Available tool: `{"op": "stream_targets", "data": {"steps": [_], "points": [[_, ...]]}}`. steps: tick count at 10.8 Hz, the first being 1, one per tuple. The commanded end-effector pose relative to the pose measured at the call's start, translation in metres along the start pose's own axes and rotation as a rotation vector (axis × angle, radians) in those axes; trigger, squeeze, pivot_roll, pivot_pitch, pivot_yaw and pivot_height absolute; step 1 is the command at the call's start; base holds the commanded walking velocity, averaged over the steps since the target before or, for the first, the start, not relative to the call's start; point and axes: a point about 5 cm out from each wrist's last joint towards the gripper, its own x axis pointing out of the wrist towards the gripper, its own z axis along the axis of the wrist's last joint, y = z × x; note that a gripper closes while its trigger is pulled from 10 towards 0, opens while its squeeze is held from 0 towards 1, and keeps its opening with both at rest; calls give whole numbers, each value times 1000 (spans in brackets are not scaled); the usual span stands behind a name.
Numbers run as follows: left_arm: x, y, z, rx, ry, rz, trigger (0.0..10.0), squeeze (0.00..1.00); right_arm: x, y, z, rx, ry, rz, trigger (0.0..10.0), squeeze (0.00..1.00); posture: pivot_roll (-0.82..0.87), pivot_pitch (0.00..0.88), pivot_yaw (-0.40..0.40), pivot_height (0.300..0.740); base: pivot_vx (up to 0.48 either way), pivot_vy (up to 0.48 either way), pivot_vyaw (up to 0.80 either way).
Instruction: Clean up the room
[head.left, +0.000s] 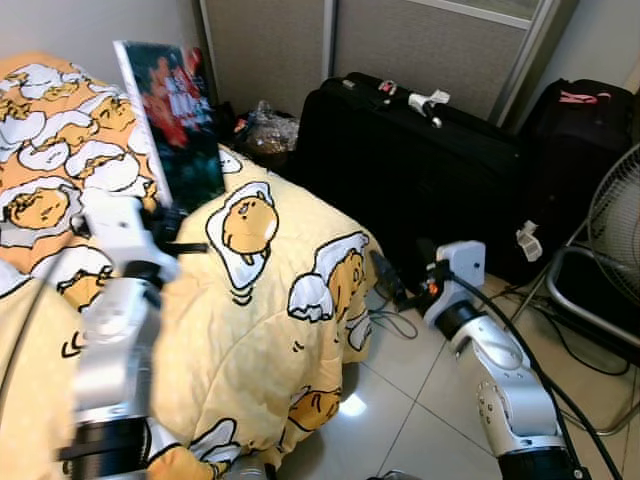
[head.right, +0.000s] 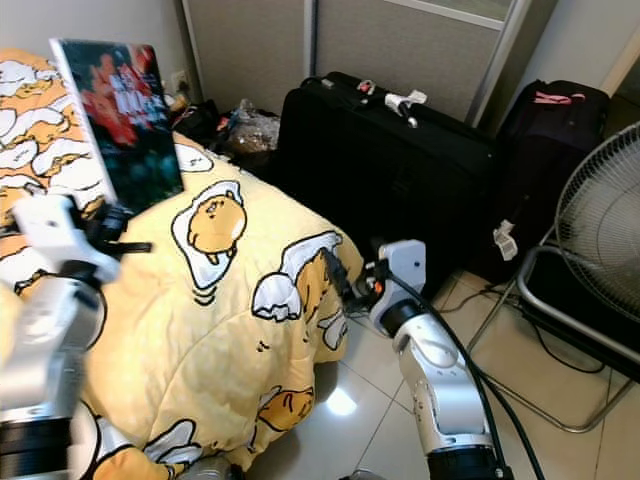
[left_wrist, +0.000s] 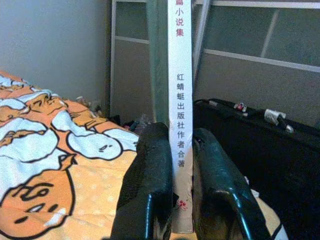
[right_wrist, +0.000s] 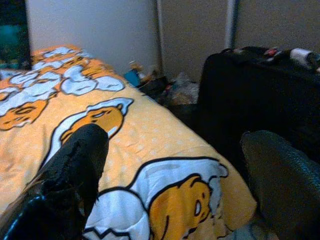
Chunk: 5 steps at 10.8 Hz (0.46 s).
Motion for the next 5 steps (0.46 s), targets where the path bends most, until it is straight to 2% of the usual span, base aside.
{"op": "stream_targets", "data": {"steps": [1,2,4,5], "points": [[-2,2,10,35,-23,-21,10000,0,2,1,6,-4,-21,-13,10000,0,28,0,28,740,0,0,0],[-6,11,8,81,2,22,10000,0,4,4,11,31,-35,-14,10000,0,31,0,20,740,0,0,0],[-7,42,18,219,-47,187,10000,0,4,11,20,-10,-43,6,10000,0,30,0,8,740,0,0,0],[-9,46,27,127,1,101,10000,0,2,12,21,-71,-35,12,10000,0,33,0,2,740,0,0,800]]}}
